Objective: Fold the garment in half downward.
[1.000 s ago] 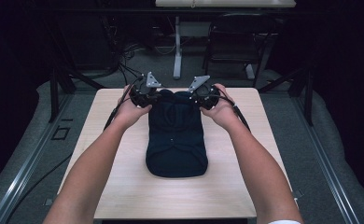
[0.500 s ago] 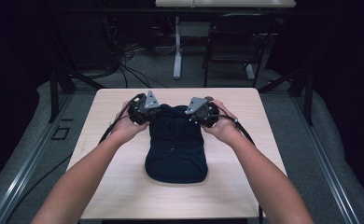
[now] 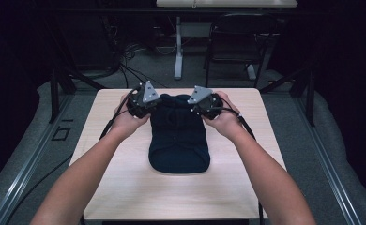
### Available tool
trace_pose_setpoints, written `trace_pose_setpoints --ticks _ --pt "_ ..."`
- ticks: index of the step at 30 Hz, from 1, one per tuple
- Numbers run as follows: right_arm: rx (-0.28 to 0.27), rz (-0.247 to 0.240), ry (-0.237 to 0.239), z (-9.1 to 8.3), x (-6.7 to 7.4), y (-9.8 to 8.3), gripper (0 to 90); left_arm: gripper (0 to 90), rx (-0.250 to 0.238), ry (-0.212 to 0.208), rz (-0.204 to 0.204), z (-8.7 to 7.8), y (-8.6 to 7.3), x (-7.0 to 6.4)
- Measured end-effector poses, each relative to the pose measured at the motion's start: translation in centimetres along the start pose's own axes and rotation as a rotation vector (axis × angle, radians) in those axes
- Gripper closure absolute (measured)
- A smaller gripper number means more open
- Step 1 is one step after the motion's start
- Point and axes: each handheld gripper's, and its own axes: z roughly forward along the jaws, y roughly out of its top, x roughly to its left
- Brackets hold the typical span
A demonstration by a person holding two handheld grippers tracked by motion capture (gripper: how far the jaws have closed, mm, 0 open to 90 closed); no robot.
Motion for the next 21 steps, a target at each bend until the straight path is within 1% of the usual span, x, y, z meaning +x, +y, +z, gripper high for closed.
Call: trace_pose_setpoints --ticks 2,3,4,5,6,7,9,10,11,12,14,15,18,21 --pt "0.007 -0.01 0.021 -0.1 0.9 -1.2 82.3 82.4 -0.004 -0.029 0.011 -0.1 -0.8 -1.1" --pt "0.01 -0.008 0.035 -0.1 1.3 -1.8 82.3 82.4 -0.002 -0.035 0.012 -0.2 -1.0 -1.4" --pt "0.005 -0.002 0.041 -0.1 1.6 -2.2 82.3 82.4 0.005 -0.04 0.022 -0.2 -1.2 -1.8" --pt "0.006 -0.003 0.048 -0.2 1.9 -2.5 82.3 82.4 0.009 -0.041 0.04 -0.3 -1.3 -2.2" --pt "0.012 -0.016 0.048 -0.2 2.3 -2.7 82.4 82.4 0.01 -0.04 0.048 -0.3 -1.4 -2.5" --pt "0.01 -0.016 0.053 -0.3 2.6 -2.9 82.4 82.4 0.01 -0.045 0.046 -0.4 -1.5 -2.8" --pt "0.012 -0.024 0.066 -0.5 3.3 -3.3 82.4 82.4 0.017 -0.05 0.063 -0.6 -1.8 -3.3" --pt "0.008 -0.026 0.066 -0.7 3.5 -3.5 82.4 82.4 0.02 -0.053 0.067 -0.6 -1.9 -3.4" --pt "0.009 -0.032 0.07 -0.8 3.7 -3.6 82.4 82.5 0.017 -0.047 0.072 -0.6 -2.0 -3.5" --pt "0.013 -0.036 0.074 -0.9 3.8 -3.6 82.4 82.4 0.025 -0.044 0.081 -0.6 -1.9 -3.5" --pt "0.013 -0.047 0.072 -1.0 4.1 -3.6 82.4 82.5 0.017 -0.04 0.072 -0.6 -1.9 -3.6" --pt "0.02 -0.053 0.068 -1.0 4.1 -3.7 82.4 82.5 0.016 -0.04 0.074 -0.7 -1.8 -3.7" --pt "0.013 -0.046 0.064 -1.1 4.2 -3.7 82.4 82.4 0.015 -0.038 0.085 -0.8 -1.7 -3.8" --pt "0.012 -0.047 0.064 -1.2 3.9 -3.7 82.4 82.4 0.019 -0.034 0.076 -0.7 -1.5 -3.4"
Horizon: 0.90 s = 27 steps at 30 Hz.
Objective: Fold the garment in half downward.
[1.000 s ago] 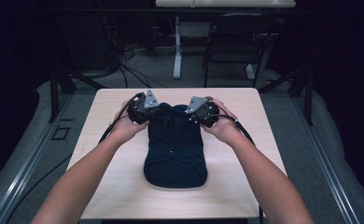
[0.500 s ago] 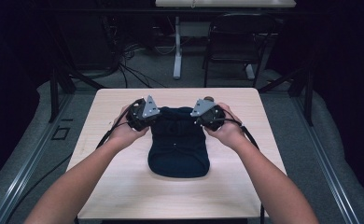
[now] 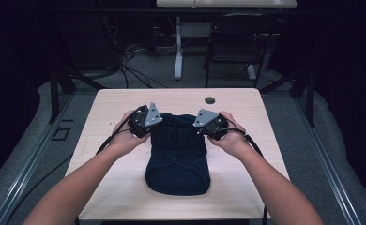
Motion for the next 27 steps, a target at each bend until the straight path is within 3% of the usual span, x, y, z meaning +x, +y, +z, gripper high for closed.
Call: trace_pose_setpoints --ticks 7,13,20,27 --pt "-0.01 -0.004 -0.03 -0.2 -0.2 0.7 82.3 82.4 -0.014 0.011 -0.004 -0.4 0.0 -0.1" --pt "-0.001 -0.065 -0.031 -0.6 1.5 0.2 82.3 82.5 -0.024 0.03 0.047 -1.1 -0.8 -1.8" --pt "0.005 -0.094 -0.029 -0.8 2.3 -0.1 82.3 82.5 -0.032 0.022 0.044 -1.5 -1.3 -2.6" --pt "0.012 -0.084 -0.03 -0.6 1.7 0.2 82.3 82.4 -0.034 0.033 0.011 -1.1 -1.0 -1.7"
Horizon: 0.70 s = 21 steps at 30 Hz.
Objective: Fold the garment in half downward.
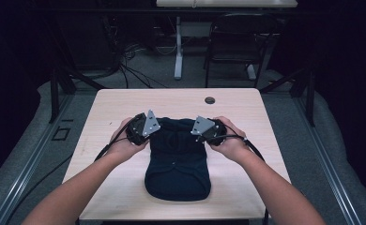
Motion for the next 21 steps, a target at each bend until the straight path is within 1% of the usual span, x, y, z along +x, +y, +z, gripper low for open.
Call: trace_pose_setpoints --ticks 3,4,6,7,8,9,11,12,14,15,17,18,19,21 --pt "0.0 0.015 -0.012 0.2 -0.5 0.5 82.2 82.4 0.009 0.013 -0.009 0.1 0.4 0.5" --pt "0.007 0.008 -0.018 0.2 -0.7 0.6 82.2 82.4 0.001 0.025 -0.015 0.1 0.6 0.8" --pt "-0.008 0.031 -0.036 0.2 -1.1 0.9 82.1 82.3 -0.012 0.043 -0.027 -0.1 0.9 1.0" --pt "-0.01 0.035 -0.044 0.1 -1.2 1.0 82.0 82.3 -0.024 0.056 -0.029 -0.2 1.0 1.0" --pt "-0.025 0.046 -0.059 0.0 -1.2 1.1 82.0 82.2 -0.03 0.057 -0.029 -0.4 1.0 0.8" --pt "-0.033 0.055 -0.068 -0.2 -1.2 1.2 81.9 82.2 -0.036 0.057 -0.016 -0.7 0.9 0.4" --pt "-0.057 0.048 -0.079 -0.7 -0.3 1.1 81.7 82.0 -0.041 0.046 0.014 -1.2 0.4 -0.8" --pt "-0.062 0.031 -0.076 -0.9 0.4 0.9 81.6 82.0 -0.037 0.041 0.034 -1.4 0.0 -1.6" --pt "-0.06 -0.01 -0.073 -1.3 1.9 0.3 81.6 82.0 -0.046 0.026 0.052 -1.8 -0.8 -3.2" --pt "-0.057 -0.025 -0.07 -1.5 2.6 0.0 81.5 81.9 -0.056 0.028 0.063 -1.9 -1.0 -3.6" --pt "-0.067 -0.02 -0.066 -1.9 3.4 -0.4 81.2 81.8 -0.059 -0.001 0.062 -2.3 -1.4 -4.5" --pt "-0.056 -0.035 -0.065 -2.1 3.8 -0.6 81.0 81.7 -0.063 -0.007 0.064 -2.5 -1.6 -4.9" --pt "-0.066 -0.025 -0.051 -2.2 4.2 -0.8 81.0 81.7 -0.063 -0.016 0.063 -2.6 -1.7 -5.1" --pt "-0.064 -0.012 -0.038 -2.3 4.6 -1.1 80.8 81.6 -0.063 -0.029 0.052 -2.8 -2.0 -5.5"
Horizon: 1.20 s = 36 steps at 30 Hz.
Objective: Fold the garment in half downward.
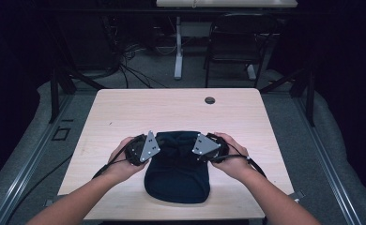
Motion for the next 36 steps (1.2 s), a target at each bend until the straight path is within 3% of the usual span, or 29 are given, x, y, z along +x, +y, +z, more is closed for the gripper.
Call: trace_pose_setpoints --ticks 5,13,30,36 --pt "0.003 0.018 0.053 -0.7 1.3 -0.5 80.2 81.0 -0.004 -0.075 -0.036 -0.3 -0.9 -0.8" --pt "0.002 0.057 0.133 -1.5 2.5 -0.6 80.4 81.0 0.007 -0.139 -0.073 -1.0 -1.8 -1.1" --pt "0.041 0.028 0.229 -2.9 4.5 0.4 81.1 80.5 0.007 -0.216 -0.13 -2.2 -3.3 -2.9" --pt "0.035 0.09 0.277 -2.7 6.2 -0.6 81.0 79.6 0.029 -0.263 -0.135 -2.2 -4.4 -4.2"
